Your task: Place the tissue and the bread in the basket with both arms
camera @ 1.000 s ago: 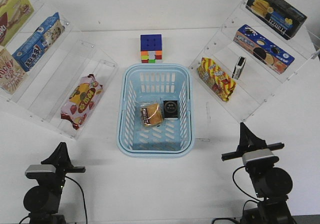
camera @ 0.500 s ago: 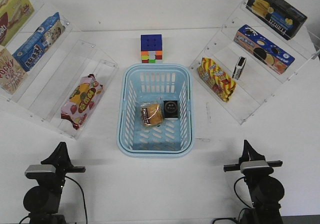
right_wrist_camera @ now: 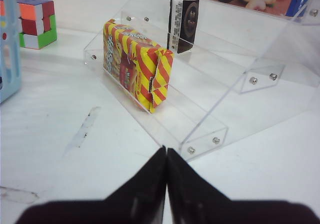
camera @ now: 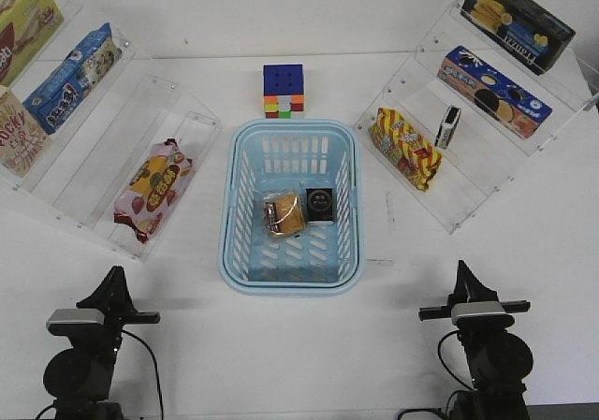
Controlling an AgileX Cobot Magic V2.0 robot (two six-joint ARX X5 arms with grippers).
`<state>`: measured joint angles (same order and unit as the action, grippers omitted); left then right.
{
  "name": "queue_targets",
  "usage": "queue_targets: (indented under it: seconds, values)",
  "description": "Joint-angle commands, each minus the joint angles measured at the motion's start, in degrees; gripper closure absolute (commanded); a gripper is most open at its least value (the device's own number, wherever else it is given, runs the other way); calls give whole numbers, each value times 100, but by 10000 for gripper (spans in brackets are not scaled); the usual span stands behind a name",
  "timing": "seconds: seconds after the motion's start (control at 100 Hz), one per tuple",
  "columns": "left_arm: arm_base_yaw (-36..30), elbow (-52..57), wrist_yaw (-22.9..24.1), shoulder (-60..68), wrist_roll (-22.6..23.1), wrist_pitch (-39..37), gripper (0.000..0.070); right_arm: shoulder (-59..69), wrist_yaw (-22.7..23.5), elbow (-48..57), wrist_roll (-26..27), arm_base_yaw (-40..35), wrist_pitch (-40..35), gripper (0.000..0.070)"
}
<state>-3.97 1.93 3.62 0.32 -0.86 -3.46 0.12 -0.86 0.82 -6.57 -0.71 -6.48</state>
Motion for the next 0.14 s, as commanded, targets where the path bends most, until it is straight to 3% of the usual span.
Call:
queue_targets:
  seconds: [0.0, 0.13]
  values:
    - [4, -111, -4, -9, -20, -92, 699, -7, -9, -9, 76, 0, 76, 699]
    - [4, -111, -2, -9, -20, -92, 699, -7, -9, -9, 76, 0, 76, 699]
